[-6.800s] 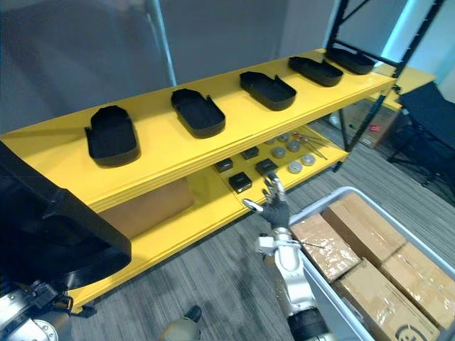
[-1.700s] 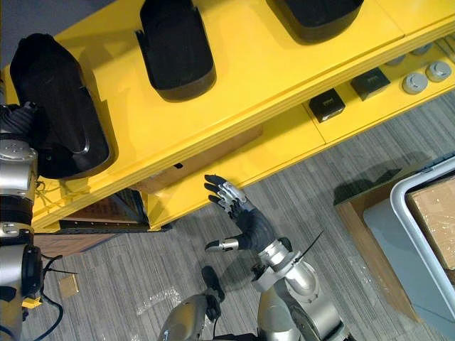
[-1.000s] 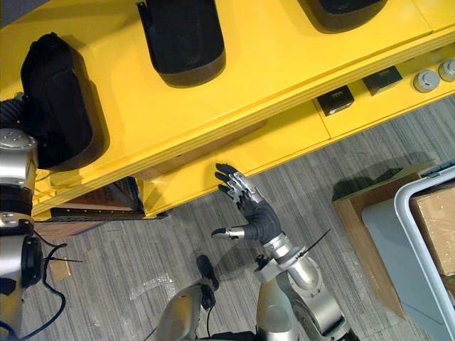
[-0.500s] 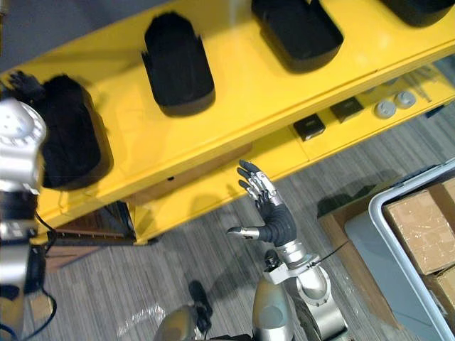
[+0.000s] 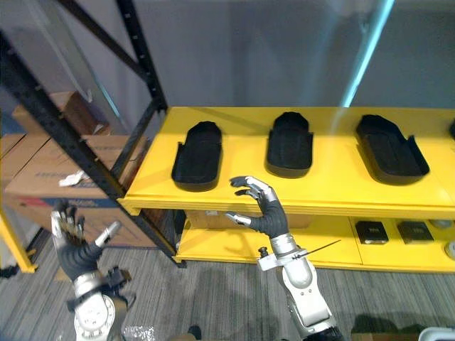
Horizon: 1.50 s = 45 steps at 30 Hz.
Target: Walk over and take plastic housings, then place them on the shelf
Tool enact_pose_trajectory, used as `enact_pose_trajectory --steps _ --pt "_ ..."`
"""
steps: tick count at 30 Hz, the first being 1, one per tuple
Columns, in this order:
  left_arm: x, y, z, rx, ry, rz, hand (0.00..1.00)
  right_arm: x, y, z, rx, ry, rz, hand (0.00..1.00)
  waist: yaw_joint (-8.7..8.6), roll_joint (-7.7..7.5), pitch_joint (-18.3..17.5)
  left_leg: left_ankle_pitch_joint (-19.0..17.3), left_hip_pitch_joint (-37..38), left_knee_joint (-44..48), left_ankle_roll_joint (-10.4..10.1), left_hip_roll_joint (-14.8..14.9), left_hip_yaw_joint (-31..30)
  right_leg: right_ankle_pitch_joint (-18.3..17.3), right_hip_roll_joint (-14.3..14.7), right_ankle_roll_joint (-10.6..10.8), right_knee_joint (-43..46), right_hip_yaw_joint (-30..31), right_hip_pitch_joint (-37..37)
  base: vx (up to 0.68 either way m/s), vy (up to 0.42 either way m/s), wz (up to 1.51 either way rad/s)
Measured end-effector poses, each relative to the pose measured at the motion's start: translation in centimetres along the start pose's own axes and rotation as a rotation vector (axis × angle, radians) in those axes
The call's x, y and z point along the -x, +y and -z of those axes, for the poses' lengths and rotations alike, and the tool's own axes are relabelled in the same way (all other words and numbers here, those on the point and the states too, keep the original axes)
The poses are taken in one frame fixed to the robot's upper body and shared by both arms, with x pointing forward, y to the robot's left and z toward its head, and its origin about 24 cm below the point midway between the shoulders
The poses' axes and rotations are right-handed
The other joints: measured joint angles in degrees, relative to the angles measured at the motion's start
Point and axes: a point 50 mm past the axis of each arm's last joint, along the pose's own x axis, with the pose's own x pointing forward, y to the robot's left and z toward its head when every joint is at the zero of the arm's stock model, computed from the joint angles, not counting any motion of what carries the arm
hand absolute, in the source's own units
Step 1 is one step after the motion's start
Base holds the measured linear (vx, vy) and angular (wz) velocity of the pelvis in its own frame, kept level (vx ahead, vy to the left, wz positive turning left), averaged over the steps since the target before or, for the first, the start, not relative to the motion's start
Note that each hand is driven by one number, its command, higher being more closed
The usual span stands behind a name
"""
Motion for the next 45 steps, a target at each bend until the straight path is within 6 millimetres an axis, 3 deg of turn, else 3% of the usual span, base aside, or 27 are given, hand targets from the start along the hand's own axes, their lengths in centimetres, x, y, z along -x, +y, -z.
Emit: enact_pose_trajectory --steps 2,5,9,12,14,16,22,34,39,45 --pt "0.8 0.3 1.6 -0.065 0.060 0.020 0.00 -0.8 0.3 0.8 -0.018 0.020 -0.001 1.00 0.62 -0.79 -0.6 0.8 -0.2 -0.9 0.0 -0.1 -0.9 -0.1 0.0 -0.1 0.0 -1.3 0.0 -0.02 -0.020 0.30" --pt "1.8 -0.8 3.4 -0.151 0.108 0.168 0.00 -1.9 1.0 3.0 -0.056 0.128 -0.004 1.00 1.85 -1.27 -0.9 2.1 -0.3 -2.0 -0.4 -0.2 -1.7 0.1 0.0 0.0 0.3 -2.1 -0.3 0.02 -0.008 0.18" --pt "4.1 -3.7 4.8 -0.200 0.174 0.492 0.00 -1.2 1.3 5.5 -0.075 0.250 0.030 1.00 2.03 -0.88 -0.7 2.7 -1.0 -2.4 -0.3 -0.8 -3.0 0.2 -0.7 0.1 1.8 -2.9 -1.1 0.02 0.007 0.19" --pt "5.1 -4.0 7.3 -0.246 0.324 0.549 0.00 -1.1 1.0 6.2 -0.072 0.284 0.045 1.00 1.89 -0.13 -0.1 2.8 -1.2 -2.3 -0.2 -1.1 -3.1 0.2 -1.1 0.2 2.1 -2.9 -1.1 0.00 0.000 0.00" --pt "5.3 -3.5 8.8 -0.271 0.426 0.548 0.00 -1.4 0.8 6.5 -0.067 0.295 0.055 1.00 1.99 0.10 0.6 2.7 -1.2 -2.1 -0.2 -1.1 -3.4 -0.4 -1.2 0.2 3.0 -2.9 -1.1 -0.01 -0.004 0.06" --pt "5.7 -2.5 10.5 -0.305 0.531 0.540 0.00 -3.0 0.6 6.2 -0.075 0.271 0.072 1.00 2.15 0.37 2.3 2.7 -2.2 -1.2 -0.2 -1.0 -4.2 -1.7 -1.2 0.1 4.5 -3.1 -1.9 -0.05 -0.031 0.14" --pt "6.5 -1.8 12.0 -0.322 0.625 0.525 0.00 -6.9 0.1 4.6 -0.066 0.180 0.098 1.00 4.53 2.44 6.7 2.9 -4.9 0.8 -0.2 -0.7 -4.7 -2.4 -1.4 -0.2 8.1 -3.0 -5.0 -0.05 -0.011 0.06" --pt "6.4 0.1 13.5 -0.194 0.751 0.319 0.00 -9.1 1.3 3.3 -0.086 0.146 0.069 1.00 4.75 4.01 9.0 2.9 -5.0 1.3 -0.1 -1.6 -6.0 -5.1 -3.2 0.2 12.3 -4.2 -5.9 -0.01 -0.003 0.05" --pt "8.0 4.5 16.4 -0.341 0.961 0.150 0.00 -9.8 2.3 3.0 -0.072 0.155 0.027 1.00 4.76 2.70 10.1 2.9 -4.9 1.6 -0.1 -1.5 -6.1 -6.3 -3.3 0.1 13.7 -4.3 -6.1 0.01 -0.024 0.02" --pt "9.1 5.2 16.9 -0.354 1.012 0.113 0.00 -11.5 2.8 2.0 -0.049 0.122 0.023 1.00 4.88 2.93 12.3 2.9 -5.0 1.8 -0.1 -1.7 -6.1 -7.0 -4.2 0.1 15.5 -4.3 -6.8 -0.01 -0.007 0.01"
